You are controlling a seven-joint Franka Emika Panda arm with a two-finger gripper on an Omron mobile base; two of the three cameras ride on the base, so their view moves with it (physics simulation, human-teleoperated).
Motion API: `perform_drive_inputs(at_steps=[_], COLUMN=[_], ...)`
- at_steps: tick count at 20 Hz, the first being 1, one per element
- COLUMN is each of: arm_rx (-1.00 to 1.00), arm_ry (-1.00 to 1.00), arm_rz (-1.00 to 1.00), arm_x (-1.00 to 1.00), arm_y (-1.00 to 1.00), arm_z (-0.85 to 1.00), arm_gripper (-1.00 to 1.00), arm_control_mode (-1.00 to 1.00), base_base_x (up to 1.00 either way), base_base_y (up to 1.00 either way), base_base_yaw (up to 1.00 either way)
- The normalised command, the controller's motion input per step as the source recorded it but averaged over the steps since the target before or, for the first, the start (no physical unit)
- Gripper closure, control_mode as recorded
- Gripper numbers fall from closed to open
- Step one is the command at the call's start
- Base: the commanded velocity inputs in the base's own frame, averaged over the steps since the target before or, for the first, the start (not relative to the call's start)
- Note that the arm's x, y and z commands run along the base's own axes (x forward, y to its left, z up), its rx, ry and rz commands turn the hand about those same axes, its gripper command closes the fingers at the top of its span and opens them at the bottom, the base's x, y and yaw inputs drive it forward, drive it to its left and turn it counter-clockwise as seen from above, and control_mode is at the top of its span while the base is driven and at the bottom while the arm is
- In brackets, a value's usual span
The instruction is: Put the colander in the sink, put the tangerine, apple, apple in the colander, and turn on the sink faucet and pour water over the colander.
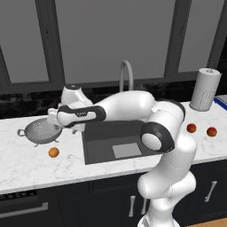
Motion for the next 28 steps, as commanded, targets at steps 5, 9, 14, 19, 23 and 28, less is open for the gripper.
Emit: perform_drive_inputs(at_steps=[5, 9, 14, 19, 23, 28], arm_rx=[0.00, 0.00, 0.00, 0.00, 0.00, 0.00], arm_ry=[0.00, 0.00, -0.02, -0.02, -0.05, -0.05], arm_rz=[-0.08, -0.07, -0.07, -0.06, -0.04, -0.03], arm_x=[0.33, 0.34, 0.36, 0.33, 0.23, 0.23], arm_y=[0.17, 0.17, 0.19, 0.15, 0.09, 0.09], arm_z=[-0.23, -0.26, -0.21, -0.22, -0.26, -0.25], arm_gripper=[-1.00, -1.00, -1.00, -1.00, -1.00, -1.00], arm_control_mode=[-1.00, -1.00, -1.00, -1.00, -1.00, -1.00], base_base_x=[0.00, 0.00, 0.00, 0.00, 0.00, 0.00], base_base_y=[0.00, 0.00, 0.00, 0.00, 0.00, 0.00], base_base_yaw=[0.00, 0.00, 0.00, 0.00, 0.00, 0.00])
